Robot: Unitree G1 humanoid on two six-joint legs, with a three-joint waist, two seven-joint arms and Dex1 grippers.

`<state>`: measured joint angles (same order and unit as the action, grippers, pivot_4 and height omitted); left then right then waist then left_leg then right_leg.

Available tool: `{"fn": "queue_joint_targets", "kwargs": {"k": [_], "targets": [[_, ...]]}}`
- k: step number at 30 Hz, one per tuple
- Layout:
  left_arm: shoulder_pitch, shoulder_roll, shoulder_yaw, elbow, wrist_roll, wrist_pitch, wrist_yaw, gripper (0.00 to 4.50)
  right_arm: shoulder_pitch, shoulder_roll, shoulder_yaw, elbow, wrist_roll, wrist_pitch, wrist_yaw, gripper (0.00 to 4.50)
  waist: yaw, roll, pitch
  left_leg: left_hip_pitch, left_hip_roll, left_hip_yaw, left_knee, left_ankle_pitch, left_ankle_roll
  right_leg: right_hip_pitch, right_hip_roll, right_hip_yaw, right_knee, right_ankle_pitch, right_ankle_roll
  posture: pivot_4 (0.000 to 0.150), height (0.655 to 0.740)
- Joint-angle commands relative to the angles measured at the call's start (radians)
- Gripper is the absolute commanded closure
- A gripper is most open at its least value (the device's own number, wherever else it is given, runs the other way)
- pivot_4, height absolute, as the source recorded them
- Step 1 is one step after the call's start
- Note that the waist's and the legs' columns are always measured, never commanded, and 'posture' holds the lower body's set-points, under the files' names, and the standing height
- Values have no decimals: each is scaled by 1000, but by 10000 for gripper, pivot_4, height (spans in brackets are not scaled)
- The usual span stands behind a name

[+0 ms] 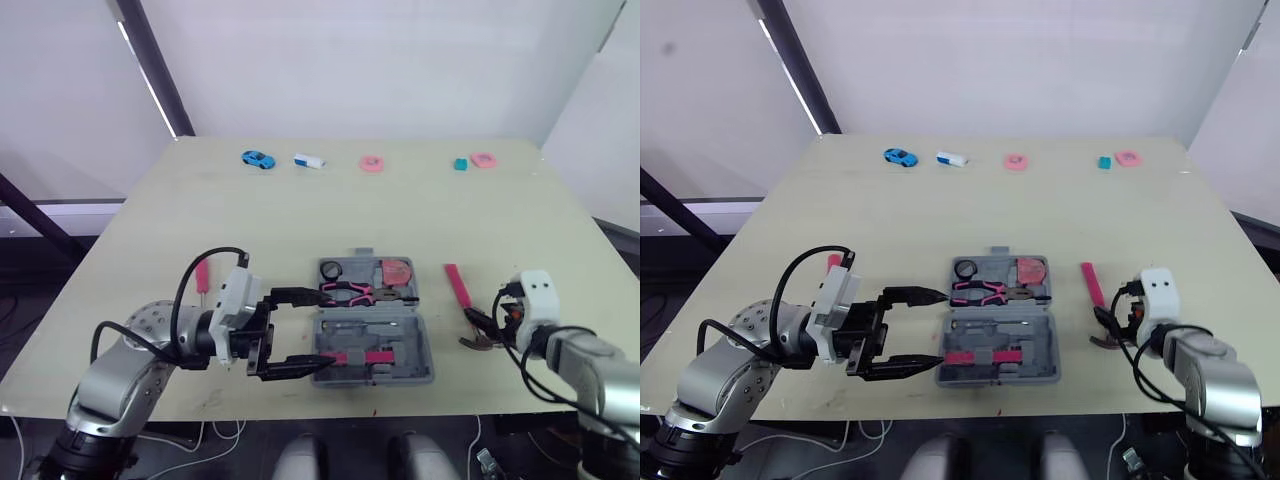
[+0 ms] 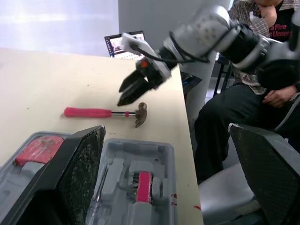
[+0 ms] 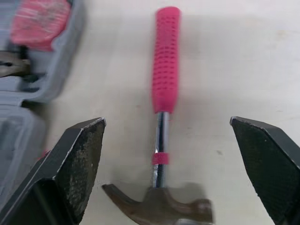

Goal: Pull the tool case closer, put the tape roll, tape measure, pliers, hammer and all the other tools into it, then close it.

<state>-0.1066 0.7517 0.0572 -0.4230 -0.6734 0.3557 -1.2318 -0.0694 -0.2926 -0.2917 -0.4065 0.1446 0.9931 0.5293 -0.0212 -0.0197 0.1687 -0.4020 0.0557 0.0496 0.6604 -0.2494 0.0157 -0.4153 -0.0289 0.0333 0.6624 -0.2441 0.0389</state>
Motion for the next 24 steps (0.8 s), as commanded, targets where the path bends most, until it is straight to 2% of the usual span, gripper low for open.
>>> {"fn": "queue_joint_targets", "kwargs": {"k": [1, 8, 14, 15, 16, 17, 18, 22, 24], "targets": [[-5, 4, 19, -37, -30, 3, 4, 0, 44, 15, 6, 38, 14, -206, -7, 276, 0, 0, 0, 0, 0, 0, 0, 0, 0, 0, 0, 0, 0, 0, 0, 1500, 7400], [-33, 20, 17, -13, -36, 7, -23, 0, 47, 63, 63, 217, 18, -443, -39, 276, 1, 0, 0, 1, 0, 0, 0, 0, 0, 0, 0, 1, 0, 0, 0, 1500, 7400], [-46, 20, 14, -5, -31, 6, -33, 0, 39, 53, 83, 325, 19, -526, -72, 276, 4, 0, 0, 1, 0, 1, 0, 0, 0, 0, 0, 1, 0, 0, -1, 1500, 7400], [-46, 20, 15, -4, -31, 7, -34, 0, 44, 49, 86, 335, 16, -529, -79, 5395, 4, 0, 0, 1, 0, 1, 0, 0, 0, 0, 0, 1, 0, 0, -1, 1500, 7400], [-46, 21, 16, -2, -29, 6, -36, 0, 52, 46, 88, 352, 12, -531, -88, 6355, 4, 0, 0, 1, 0, 1, 0, 0, 0, 0, 0, 1, 0, 0, -1, 1500, 7400], [-46, 22, 18, -2, -29, 5, -37, 0, 57, 47, 85, 363, 12, -530, -102, 11964, 4, 0, 0, 1, 0, 1, 0, 0, 0, 1, 0, 1, 0, 0, -1, 1500, 7400], [-46, 22, 19, -2, -28, 5, -37, 0, 60, 50, 83, 369, 16, -526, -111, 11964, 4, 0, 0, 1, 0, 1, 0, 0, 0, 1, 0, 1, 0, 0, -1, 1500, 7400], [-42, 21, 20, -2, -28, 3, -39, 0, 69, 51, 94, 382, 16, -540, -136, 29551, 5, -1, 0, 2, 0, 0, 0, 0, 0, 2, 0, 1, 0, 0, -1, 1500, 7400], [-42, 22, 19, 2, -25, 0, -42, 0, 75, 50, 102, 385, 11, -547, -148, 40535, 5, -1, -1, 2, 0, 0, 0, 0, 0, 2, 0, 1, 0, 0, -1, 1500, 7400]]}}
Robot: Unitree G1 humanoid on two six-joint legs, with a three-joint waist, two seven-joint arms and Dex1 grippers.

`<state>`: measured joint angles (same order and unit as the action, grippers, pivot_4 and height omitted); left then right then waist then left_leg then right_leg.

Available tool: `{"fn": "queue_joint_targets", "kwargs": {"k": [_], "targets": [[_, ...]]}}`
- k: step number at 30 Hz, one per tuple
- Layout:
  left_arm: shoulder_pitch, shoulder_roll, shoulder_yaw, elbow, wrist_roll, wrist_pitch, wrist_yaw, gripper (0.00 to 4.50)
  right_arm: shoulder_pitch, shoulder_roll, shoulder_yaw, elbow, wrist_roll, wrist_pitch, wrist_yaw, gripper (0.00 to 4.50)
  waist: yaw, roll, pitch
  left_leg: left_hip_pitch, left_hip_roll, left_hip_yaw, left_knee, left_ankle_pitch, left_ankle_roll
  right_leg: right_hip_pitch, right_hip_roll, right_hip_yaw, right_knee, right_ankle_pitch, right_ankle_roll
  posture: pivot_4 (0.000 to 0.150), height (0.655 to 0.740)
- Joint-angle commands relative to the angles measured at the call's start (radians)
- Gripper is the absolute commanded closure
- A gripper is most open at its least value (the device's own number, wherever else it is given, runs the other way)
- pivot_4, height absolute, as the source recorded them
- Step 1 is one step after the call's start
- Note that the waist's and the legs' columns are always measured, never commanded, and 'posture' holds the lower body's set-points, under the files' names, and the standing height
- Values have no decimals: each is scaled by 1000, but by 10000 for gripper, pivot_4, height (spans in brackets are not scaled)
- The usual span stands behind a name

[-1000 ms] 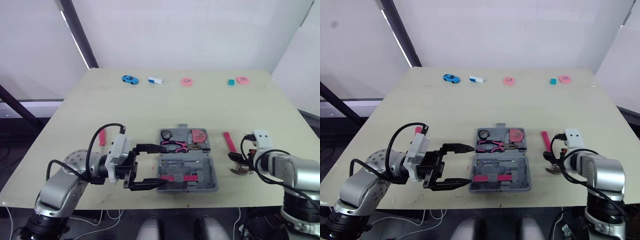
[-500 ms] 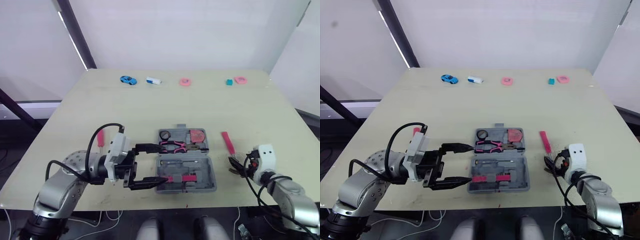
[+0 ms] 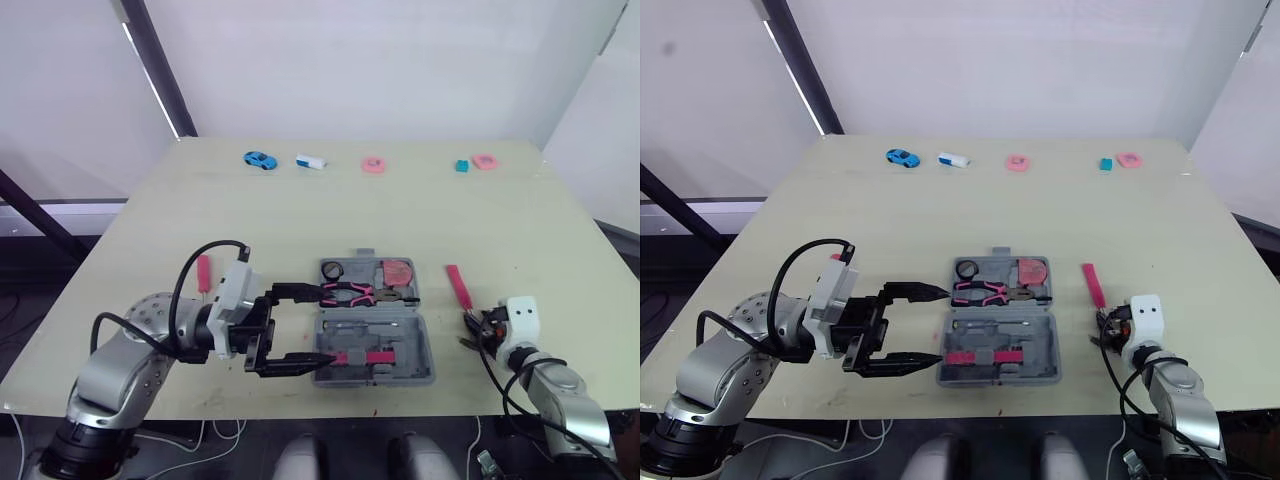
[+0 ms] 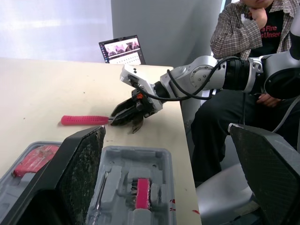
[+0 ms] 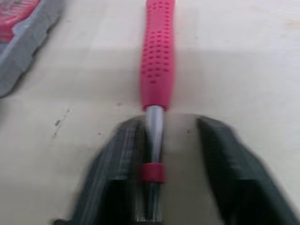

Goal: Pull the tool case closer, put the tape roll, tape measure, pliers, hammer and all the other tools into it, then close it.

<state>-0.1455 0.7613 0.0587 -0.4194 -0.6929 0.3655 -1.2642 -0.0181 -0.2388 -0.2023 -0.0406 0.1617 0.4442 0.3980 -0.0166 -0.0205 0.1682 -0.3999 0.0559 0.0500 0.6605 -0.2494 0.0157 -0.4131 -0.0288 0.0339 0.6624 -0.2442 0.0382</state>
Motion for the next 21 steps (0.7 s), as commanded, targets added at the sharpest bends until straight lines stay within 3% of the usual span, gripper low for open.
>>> {"fn": "queue_joint_targets", "kwargs": {"k": [1, 10, 21], "targets": [[-3, 12, 17, 1, -5, -10, -11, 0, 27, -4, 15, 20, -6, 0, -20, 43843, 0, 0, 0, 0, 0, 0, 0, 0, 0, 0, 0, 0, 0, 0, 0, 1500, 7400], [-3, 11, 21, 12, -2, -17, -18, 0, 44, -27, 34, -12, -2, -16, -23, 44712, 1, -3, -2, 0, 0, 0, 0, 0, 0, 0, 0, 0, 0, 0, 0, 1500, 7400], [12, 37, 62, 85, 11, -48, -65, 0, 54, -345, 51, -248, 105, 103, 259, 44712, 0, -1, 0, 0, 0, 1, 0, 0, 0, 0, 0, 0, 0, 0, 0, 1500, 7400]]}}
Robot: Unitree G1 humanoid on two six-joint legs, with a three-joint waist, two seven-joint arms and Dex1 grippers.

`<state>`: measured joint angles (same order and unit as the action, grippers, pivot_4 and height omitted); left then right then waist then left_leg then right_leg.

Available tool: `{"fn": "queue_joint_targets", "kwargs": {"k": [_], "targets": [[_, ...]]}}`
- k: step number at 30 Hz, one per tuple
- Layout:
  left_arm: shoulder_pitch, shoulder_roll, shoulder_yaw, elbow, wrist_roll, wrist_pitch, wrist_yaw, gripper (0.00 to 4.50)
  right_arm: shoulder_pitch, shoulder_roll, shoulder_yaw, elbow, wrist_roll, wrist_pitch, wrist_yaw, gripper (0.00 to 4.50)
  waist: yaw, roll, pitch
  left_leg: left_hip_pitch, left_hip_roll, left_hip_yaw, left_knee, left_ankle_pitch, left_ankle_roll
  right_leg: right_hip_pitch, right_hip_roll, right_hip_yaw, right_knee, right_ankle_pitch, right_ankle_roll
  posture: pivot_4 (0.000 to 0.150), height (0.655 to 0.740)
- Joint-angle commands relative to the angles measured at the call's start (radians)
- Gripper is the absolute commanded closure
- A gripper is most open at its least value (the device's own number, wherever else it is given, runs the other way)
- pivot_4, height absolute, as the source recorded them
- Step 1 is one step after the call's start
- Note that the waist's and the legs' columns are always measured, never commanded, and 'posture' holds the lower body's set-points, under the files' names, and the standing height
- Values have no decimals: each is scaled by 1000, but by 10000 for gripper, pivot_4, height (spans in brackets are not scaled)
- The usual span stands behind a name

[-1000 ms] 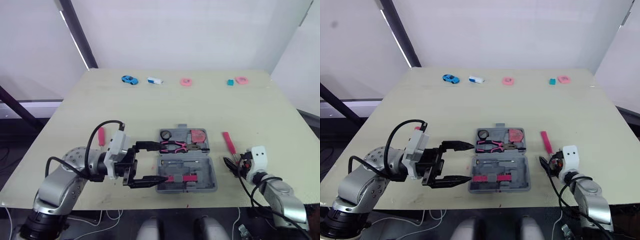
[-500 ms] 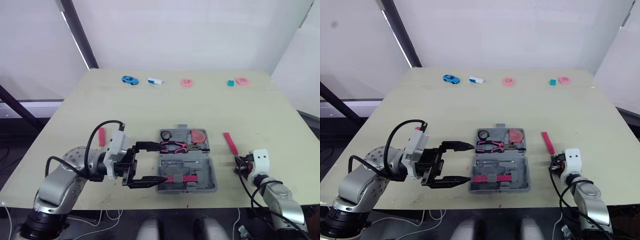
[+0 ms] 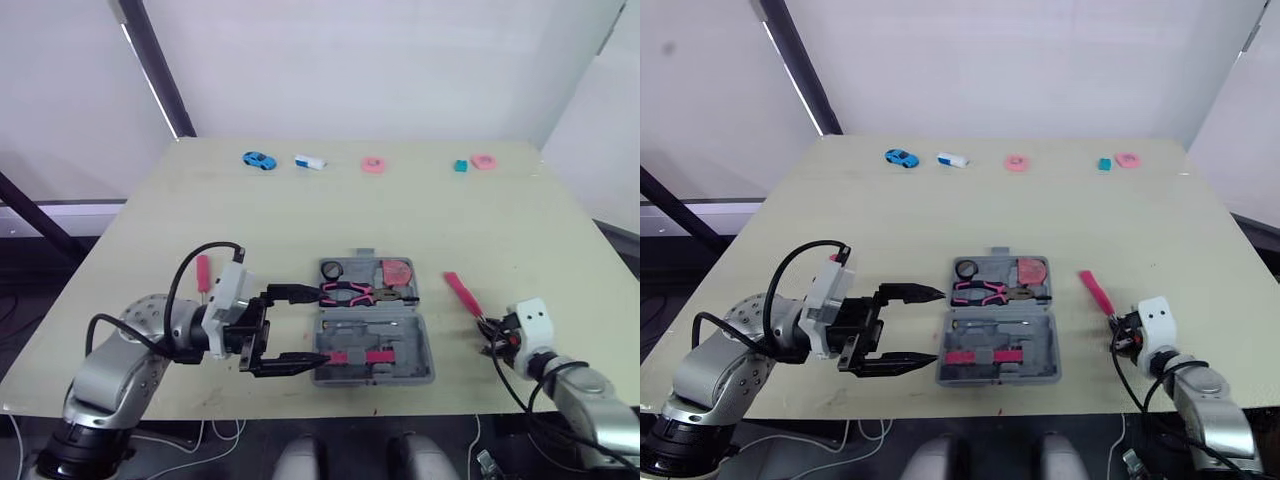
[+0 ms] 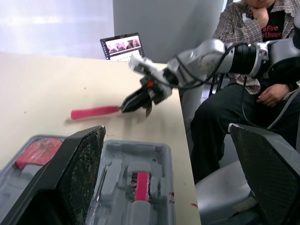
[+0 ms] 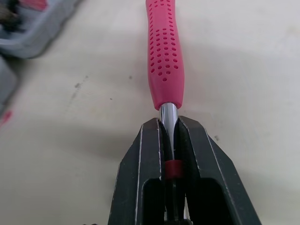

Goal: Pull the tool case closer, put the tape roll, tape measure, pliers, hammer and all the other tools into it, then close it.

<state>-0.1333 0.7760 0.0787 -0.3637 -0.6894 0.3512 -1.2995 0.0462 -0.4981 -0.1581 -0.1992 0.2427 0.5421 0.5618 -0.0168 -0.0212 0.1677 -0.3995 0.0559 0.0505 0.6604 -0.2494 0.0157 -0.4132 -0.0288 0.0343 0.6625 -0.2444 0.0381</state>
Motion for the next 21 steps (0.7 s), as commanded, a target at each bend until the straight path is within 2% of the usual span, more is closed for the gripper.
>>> {"fn": "queue_joint_targets", "kwargs": {"k": [1, 6, 10, 15, 21], "targets": [[-1, 29, 46, 46, 10, -41, -40, 0, -16, -122, 12, -114, 51, 24, 137, 44712, 1, 0, 0, 0, 0, 0, 0, 0, 0, 0, 0, 0, 0, 0, 0, 1500, 7400], [-10, 51, 54, 112, 30, -73, -81, 0, -63, -319, 112, -174, 61, 2, 354, 44712, 2, 1, 1, 0, 0, 0, 0, 0, 0, 0, 0, 0, 0, 0, 0, 1500, 7400], [-10, 66, 64, 159, 47, -96, -104, 0, -178, -398, 207, -199, 75, 31, 462, 44712, 2, 0, 1, 0, 0, -1, 0, 0, 0, 0, 0, -1, -1, -3, 3, 1500, 7400], [11, 94, 85, 215, 70, -121, -132, 0, -369, -426, 383, -208, 7, 82, 534, 44712, 1, 0, 1, -1, 0, -1, 0, 0, 0, 0, 0, -2, -1, -2, 2, 1500, 7400], [22, 120, 109, 258, 93, -153, -150, 0, -589, -368, 576, -199, -71, 186, 555, 44712, 5, 0, 1, -3, 1, -1, 0, 0, 0, -3, 0, -2, 0, -1, -2, 1500, 7400]]}}
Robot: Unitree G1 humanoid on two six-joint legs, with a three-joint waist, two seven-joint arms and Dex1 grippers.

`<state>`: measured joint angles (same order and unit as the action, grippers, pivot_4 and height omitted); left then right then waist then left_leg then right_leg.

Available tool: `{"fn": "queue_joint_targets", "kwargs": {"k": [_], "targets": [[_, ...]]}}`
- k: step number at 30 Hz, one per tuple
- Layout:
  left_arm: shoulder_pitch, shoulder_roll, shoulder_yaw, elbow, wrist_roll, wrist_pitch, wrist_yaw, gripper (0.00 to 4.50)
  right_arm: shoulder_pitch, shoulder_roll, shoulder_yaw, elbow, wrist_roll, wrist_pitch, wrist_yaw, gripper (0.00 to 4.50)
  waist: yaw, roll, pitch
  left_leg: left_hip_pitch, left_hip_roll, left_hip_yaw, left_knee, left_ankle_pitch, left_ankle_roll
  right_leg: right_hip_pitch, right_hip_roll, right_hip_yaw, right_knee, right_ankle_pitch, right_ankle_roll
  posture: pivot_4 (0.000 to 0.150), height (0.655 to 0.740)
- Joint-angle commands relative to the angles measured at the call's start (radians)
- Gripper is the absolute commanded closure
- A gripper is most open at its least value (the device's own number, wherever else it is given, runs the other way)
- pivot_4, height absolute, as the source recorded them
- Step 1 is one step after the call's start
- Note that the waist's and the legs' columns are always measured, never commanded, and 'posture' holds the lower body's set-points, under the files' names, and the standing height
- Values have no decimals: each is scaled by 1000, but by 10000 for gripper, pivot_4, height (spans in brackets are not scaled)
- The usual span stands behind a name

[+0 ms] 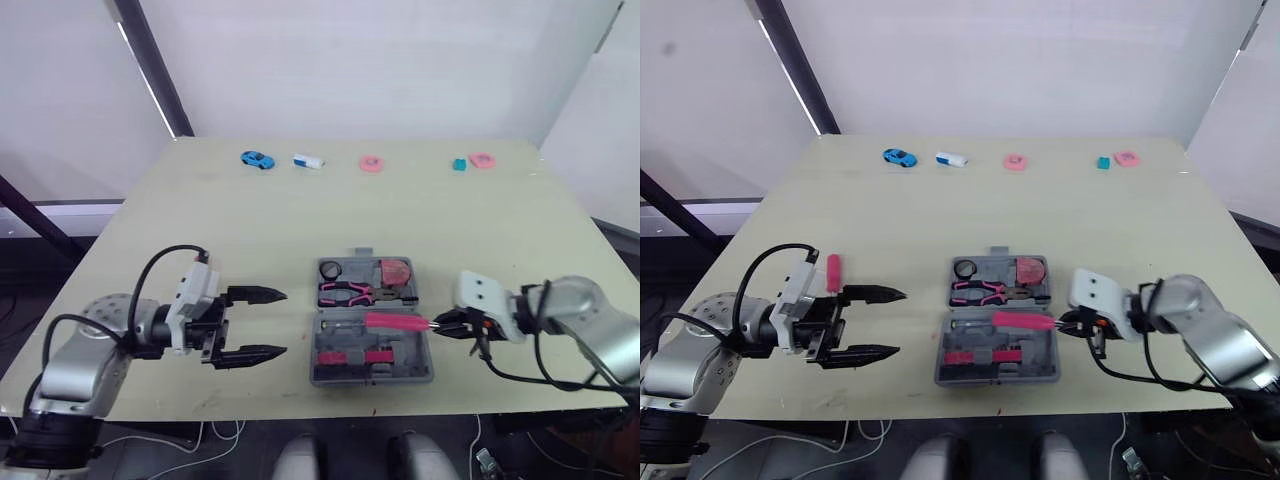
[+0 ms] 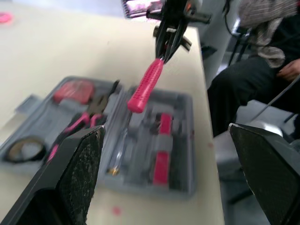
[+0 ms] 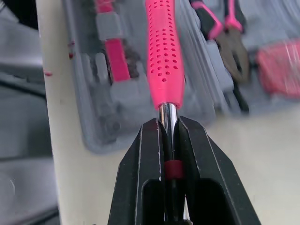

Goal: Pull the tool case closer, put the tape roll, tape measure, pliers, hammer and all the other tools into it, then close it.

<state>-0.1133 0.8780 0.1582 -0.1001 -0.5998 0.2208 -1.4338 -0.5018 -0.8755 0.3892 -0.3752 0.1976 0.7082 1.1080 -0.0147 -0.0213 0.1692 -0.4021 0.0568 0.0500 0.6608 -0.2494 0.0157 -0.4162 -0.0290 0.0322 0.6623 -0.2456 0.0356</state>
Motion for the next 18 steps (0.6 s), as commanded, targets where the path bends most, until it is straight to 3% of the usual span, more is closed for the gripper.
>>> {"fn": "queue_joint_targets", "kwargs": {"k": [1, 7, 18], "targets": [[6, 21, 29, -3, 10, -28, -18, 0, -61, 20, 46, -17, -33, 26, 10, 44712, 5, 0, 0, -1, 0, 0, 0, 0, 0, 0, 0, -1, 0, 0, 0, 1500, 7400], [45, 42, 40, -2, 30, -47, -29, 0, -177, 88, 167, 10, -88, 89, 25, 44712, 4, 0, 0, -19, 0, -2, 8, 0, 0, -14, -2, -4, 1, 2, 3, 1500, 7400], [61, 58, 40, 4, 51, -65, -54, 0, -209, 173, 253, -12, -140, 200, -33, 44712, 3, 0, 0, -19, 0, -3, 9, 0, 0, -14, -2, -5, 3, 2, 2, 1500, 7400]]}}
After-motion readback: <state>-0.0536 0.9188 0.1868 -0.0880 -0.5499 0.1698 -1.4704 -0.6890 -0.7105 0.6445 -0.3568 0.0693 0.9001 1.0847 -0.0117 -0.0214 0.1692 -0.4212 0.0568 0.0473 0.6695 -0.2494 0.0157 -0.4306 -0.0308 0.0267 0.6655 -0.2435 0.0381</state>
